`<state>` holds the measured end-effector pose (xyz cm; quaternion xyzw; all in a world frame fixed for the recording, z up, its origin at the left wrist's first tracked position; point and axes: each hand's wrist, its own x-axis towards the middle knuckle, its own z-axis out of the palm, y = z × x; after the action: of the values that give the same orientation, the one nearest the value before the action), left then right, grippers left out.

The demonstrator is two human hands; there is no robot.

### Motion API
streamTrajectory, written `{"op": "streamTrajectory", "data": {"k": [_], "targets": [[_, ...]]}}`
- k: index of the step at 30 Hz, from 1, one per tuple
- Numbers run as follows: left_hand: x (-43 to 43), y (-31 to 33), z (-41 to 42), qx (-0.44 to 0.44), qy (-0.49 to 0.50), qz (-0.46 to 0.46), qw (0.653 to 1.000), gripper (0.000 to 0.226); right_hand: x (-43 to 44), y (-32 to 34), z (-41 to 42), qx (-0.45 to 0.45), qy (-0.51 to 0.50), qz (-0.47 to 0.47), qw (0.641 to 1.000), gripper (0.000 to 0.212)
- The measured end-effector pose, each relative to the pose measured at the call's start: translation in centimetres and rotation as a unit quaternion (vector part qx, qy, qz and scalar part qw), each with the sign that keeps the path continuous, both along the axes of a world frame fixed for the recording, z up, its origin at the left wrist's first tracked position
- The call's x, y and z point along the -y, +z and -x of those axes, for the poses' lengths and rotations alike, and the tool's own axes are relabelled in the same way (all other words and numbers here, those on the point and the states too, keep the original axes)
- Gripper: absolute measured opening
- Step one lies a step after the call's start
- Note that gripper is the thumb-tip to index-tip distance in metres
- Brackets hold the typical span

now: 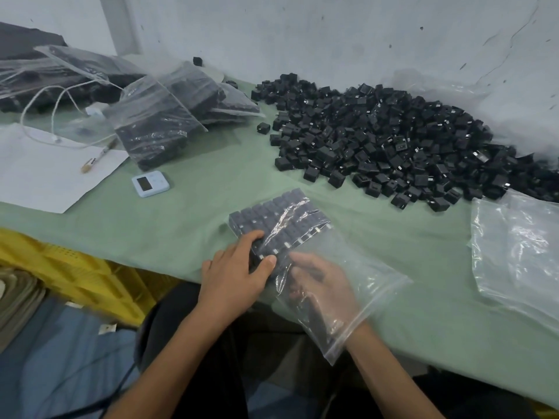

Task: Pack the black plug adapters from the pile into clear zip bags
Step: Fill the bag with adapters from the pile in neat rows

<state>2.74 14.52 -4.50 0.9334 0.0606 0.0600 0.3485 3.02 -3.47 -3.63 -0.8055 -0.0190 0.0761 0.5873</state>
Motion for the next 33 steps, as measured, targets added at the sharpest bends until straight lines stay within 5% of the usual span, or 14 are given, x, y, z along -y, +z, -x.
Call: {"op": "streamTrajectory", "data": {"k": [5, 11, 16, 21, 25, 29, 33], "targets": [[0.0, -0.1, 0.4, -0.013, -0.012, -0.011, 1.000, 0.050, -0.8, -0.5, -0.4, 0.023, 0.002, 0.092, 0.996, 0.020], [-0.9, 0.4, 0.3, -0.046, -0.051, 0.017, 0.997, 0.057, -0.7, -0.5, -0.2, -0.061, -0.019, -0.157, 0.986, 0.028], [-0.8, 0.6, 0.1, -0.036, -0.045, 0.030, 0.998, 0.057, -0.8, 0.3, -0.5, 0.013, 0.018, 0.185, 0.982, 0.019], [0.6, 0.6, -0.9, 0.062, 0.009, -0.047, 0.997, 0.049, -1.0, 0.6, -0.4, 0.027, 0.006, 0.211, 0.977, 0.022], [1.4, -0.7, -1.7, 0.011, -0.033, -0.083, 0.996, 0.059, -1.0, 0.4, -0.6, 0.040, 0.006, 0.219, 0.975, 0.023], [1.2, -1.5, -1.7, 0.008, -0.019, -0.082, 0.996, 0.066, 2.8, 2.0, 1.8, 0.020, 0.180, 0.083, 0.980, 0.038], [1.5, -1.4, -1.6, 0.004, -0.001, -0.075, 0.997, 0.076, 12.6, 7.0, 4.1, -0.160, 0.370, 0.011, 0.915, 0.032]]}}
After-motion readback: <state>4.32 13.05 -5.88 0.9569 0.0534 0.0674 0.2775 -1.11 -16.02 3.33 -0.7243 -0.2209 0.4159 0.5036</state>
